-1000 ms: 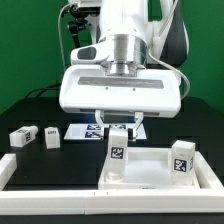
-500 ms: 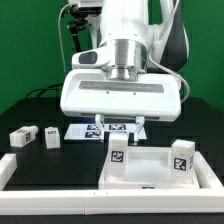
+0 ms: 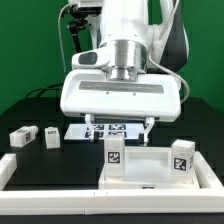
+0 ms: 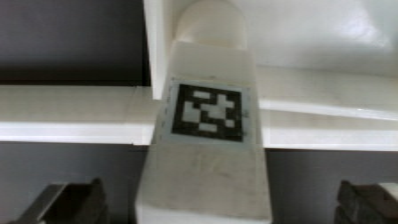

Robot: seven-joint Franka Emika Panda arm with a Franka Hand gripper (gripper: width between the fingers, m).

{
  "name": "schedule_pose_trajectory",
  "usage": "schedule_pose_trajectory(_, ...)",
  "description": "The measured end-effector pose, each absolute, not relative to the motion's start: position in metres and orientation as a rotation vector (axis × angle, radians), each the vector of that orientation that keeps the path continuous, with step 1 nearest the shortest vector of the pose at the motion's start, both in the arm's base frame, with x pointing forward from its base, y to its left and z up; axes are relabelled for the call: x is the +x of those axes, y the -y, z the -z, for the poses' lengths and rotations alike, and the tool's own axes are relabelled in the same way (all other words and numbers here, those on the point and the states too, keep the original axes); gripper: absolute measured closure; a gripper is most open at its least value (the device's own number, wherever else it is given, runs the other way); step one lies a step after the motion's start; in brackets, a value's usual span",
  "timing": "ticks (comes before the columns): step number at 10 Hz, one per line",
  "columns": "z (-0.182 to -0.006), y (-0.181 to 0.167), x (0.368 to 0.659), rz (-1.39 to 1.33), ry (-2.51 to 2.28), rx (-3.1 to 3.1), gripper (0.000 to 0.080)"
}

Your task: Assemble square table

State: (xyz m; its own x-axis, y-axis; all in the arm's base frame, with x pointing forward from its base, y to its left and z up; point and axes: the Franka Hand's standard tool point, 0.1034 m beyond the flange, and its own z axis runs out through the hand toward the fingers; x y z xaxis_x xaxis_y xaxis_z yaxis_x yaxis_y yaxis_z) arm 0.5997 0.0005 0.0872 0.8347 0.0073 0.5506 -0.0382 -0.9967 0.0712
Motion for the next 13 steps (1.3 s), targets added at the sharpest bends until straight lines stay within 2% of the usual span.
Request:
schedule_pose_trajectory(4,-0.086,0.004,0.599,-0.857,0.0,2.934,0.015)
schedule_pose_trajectory(6,-0.088,0.028,0.598,-0.714,0.032,3.003,0.015)
schedule_pose_trajectory(9,-0.091,0.021,0.604,-0.53,0.066,3.124,0.015)
schedule_pose_trajectory(13,-0.084,0.005,0.603,-0.034,0.053,3.249,0.015)
